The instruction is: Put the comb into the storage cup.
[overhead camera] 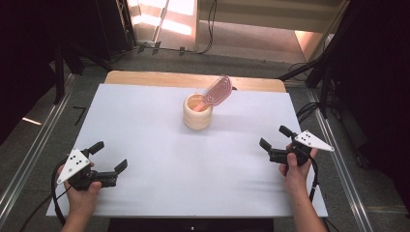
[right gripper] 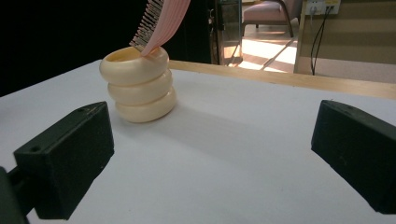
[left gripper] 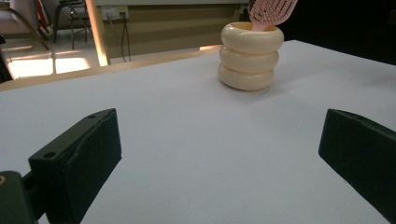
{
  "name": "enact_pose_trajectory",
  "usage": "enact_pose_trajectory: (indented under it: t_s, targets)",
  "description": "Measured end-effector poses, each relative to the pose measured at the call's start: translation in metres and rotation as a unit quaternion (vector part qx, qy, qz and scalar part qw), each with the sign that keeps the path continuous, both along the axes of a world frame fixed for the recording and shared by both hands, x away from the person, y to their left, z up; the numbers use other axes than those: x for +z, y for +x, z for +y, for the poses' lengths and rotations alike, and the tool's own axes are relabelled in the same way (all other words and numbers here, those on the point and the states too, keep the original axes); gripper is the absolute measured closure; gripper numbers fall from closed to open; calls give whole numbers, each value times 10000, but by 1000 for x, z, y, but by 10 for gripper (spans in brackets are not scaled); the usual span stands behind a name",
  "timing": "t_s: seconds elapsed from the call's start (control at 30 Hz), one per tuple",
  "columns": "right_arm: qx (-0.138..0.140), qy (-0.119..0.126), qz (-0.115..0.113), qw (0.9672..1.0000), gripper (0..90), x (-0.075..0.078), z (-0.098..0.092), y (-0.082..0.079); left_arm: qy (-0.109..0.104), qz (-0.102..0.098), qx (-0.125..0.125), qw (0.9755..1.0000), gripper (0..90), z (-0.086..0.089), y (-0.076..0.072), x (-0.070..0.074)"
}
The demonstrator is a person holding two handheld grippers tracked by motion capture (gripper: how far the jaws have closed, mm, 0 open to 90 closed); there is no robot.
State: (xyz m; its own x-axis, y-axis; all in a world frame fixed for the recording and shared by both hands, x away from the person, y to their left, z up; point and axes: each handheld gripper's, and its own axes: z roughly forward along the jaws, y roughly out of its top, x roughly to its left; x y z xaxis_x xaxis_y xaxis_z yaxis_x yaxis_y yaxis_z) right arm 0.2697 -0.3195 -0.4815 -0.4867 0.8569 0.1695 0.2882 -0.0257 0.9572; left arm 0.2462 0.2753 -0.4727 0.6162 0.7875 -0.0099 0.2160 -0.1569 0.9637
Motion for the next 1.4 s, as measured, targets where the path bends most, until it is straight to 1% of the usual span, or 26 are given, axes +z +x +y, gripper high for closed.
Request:
enact_pose_trajectory:
  t_s: [0.3, 0.4, 0.63, 0.83, 0.9, 0.93, 1.3, 1.33, 1.4]
  targets:
    - [-59, -71, 119, 9999, 0, -9, -8, -15, 1, 2, -5, 10000, 0, 0, 0, 0]
    - [-93, -148, 121, 9998, 0, -11, -10, -18, 12, 5, -7, 10000, 0, -1, 0, 0]
    - [-140, -208, 138, 9996, 0, -14, -17, -29, 9, 9, -3, 10000, 0, 0, 0, 0]
    - [-174, -229, 136, 9995, 0, -16, -24, -37, 12, 17, -6, 10000, 0, -1, 0, -1]
    - [-174, -166, 161, 9996, 0, -16, -26, -39, 9, 19, -4, 10000, 0, -1, 0, -1]
    - [-179, -164, 137, 9996, 0, -16, -27, -40, 7, 21, -5, 10000, 0, -1, 0, -1]
    - [-261, -245, 127, 9993, 0, -19, -37, -54, 7, 23, -5, 10000, 0, -1, 0, -1]
    - [-268, -241, 135, 9993, 0, -20, -39, -55, 2, 23, -7, 10000, 0, -1, 0, -1]
    - [-298, -145, 97, 9994, 0, -20, -40, -57, 11, 24, -5, 10000, 0, -1, 0, -1]
